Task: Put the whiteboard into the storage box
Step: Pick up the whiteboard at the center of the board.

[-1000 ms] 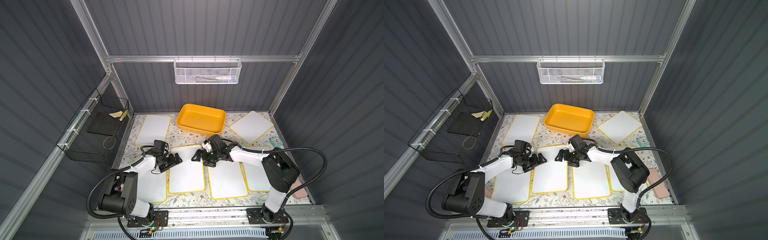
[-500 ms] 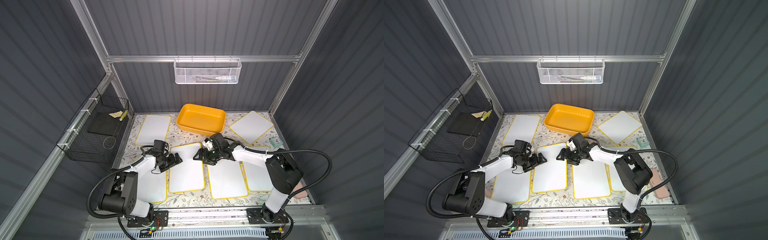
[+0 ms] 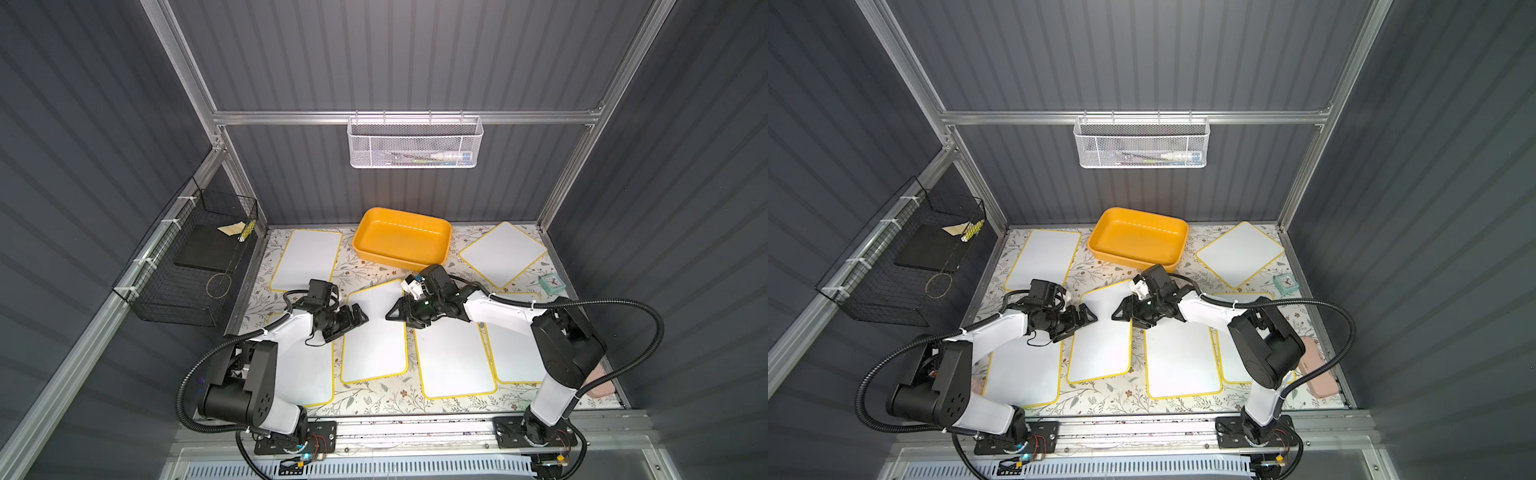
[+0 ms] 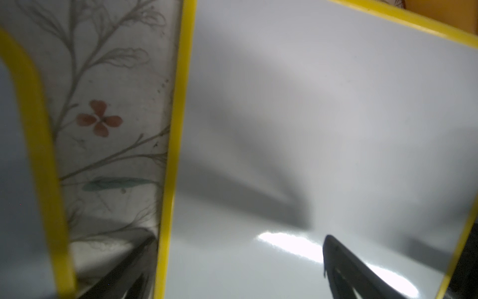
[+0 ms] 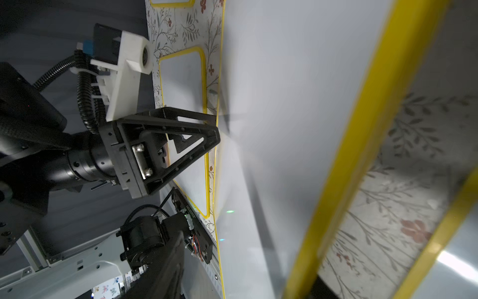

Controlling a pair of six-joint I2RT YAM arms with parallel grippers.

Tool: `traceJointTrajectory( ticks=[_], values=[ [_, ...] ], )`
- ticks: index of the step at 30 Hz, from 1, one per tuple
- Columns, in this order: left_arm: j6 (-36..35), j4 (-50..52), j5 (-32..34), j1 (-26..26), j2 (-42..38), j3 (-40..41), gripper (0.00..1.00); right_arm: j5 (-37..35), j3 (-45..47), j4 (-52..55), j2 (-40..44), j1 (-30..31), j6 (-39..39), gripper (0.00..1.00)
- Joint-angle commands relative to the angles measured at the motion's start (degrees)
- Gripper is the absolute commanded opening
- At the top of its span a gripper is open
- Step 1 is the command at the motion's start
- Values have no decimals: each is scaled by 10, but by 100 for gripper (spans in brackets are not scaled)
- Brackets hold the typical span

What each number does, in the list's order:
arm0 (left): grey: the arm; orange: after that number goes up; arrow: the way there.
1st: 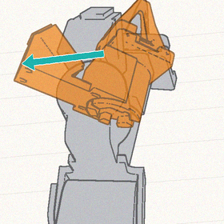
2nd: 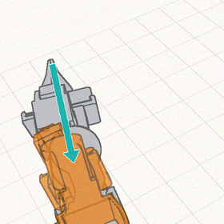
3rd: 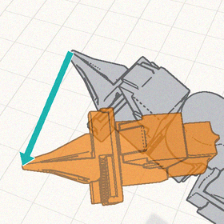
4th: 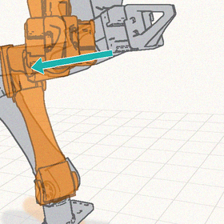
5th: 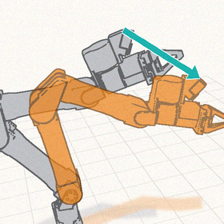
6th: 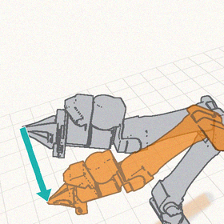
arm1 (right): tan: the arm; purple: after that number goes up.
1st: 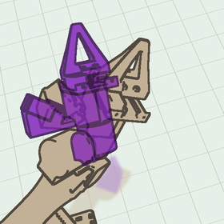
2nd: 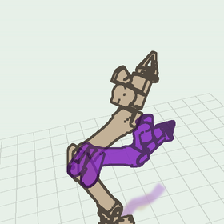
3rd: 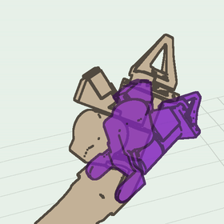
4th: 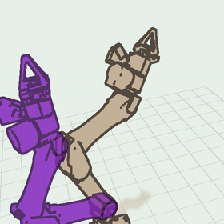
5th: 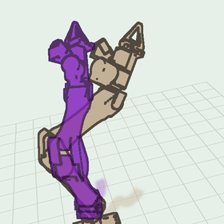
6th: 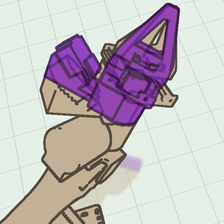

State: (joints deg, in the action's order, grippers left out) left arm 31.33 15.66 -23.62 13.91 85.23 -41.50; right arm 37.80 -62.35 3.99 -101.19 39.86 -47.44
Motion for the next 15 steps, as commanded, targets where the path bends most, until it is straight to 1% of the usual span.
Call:
traceJointTrajectory(
  ticks=[1, 6, 11, 12, 15],
  values=[
    [9, 33, -16, 9, 25, 26, 99, 29, -2, -19, 17, 3, 5, 50],
    [8, 34, -16, 9, 21, 27, 99, 27, -1, -15, 20, 1, 9, 44],
    [8, 33, -17, 9, 22, 23, 99, 28, 1, -11, 24, -1, 13, 33],
    [8, 35, -18, 9, 21, 23, 99, 26, 1, -10, 25, -2, 15, 31],
    [7, 37, -12, 9, 17, 23, 99, 27, -1, -2, 23, -5, 20, 18]
  ],
)
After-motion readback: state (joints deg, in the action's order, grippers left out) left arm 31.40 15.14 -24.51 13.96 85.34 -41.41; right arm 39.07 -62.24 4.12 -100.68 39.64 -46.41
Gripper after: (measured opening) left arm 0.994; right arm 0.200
